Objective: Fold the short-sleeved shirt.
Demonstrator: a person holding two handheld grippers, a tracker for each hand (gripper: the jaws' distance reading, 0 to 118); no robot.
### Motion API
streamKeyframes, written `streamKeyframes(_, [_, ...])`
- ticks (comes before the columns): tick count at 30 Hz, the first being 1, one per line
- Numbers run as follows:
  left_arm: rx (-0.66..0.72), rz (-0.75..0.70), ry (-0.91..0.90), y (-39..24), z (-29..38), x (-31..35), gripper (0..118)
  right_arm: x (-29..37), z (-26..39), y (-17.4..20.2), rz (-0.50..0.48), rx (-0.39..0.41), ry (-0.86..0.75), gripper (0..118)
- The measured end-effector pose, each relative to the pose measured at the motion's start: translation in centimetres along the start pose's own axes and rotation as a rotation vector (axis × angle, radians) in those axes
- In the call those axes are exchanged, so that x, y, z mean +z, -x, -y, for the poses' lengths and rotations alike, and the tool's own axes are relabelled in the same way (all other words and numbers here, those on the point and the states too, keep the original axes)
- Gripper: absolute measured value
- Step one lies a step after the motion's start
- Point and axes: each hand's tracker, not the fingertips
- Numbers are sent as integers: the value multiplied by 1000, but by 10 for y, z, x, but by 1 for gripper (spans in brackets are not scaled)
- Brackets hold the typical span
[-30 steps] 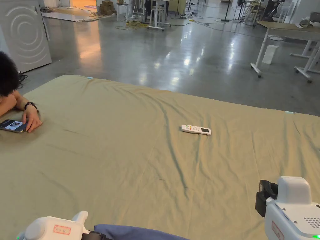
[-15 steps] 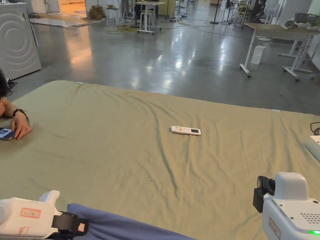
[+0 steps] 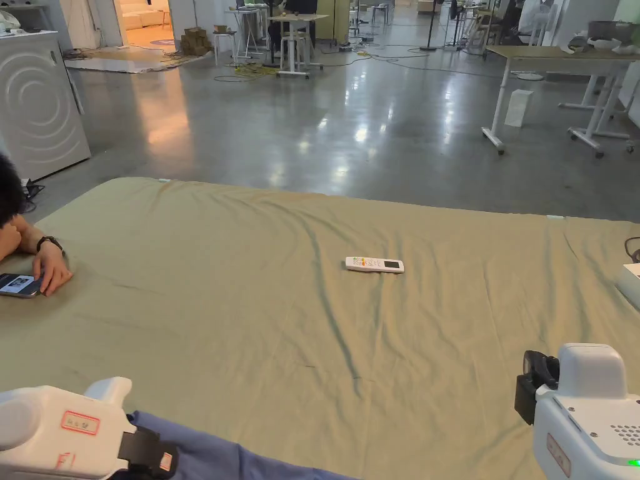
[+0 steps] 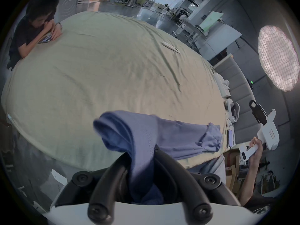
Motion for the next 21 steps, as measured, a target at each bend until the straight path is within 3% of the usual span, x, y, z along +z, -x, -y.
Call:
streamKeyframes(9, [-86, 62, 77, -69, 1, -51, 7, 5, 7, -16, 12, -31, 9, 0])
streamKeyframes(16, [-210, 28, 229, -127, 11, -132, 7, 9, 14, -35, 41, -55, 27, 0])
streamKeyframes(21, [-212, 40, 325, -150, 23, -187, 7, 12, 20, -47, 67, -72, 42, 0])
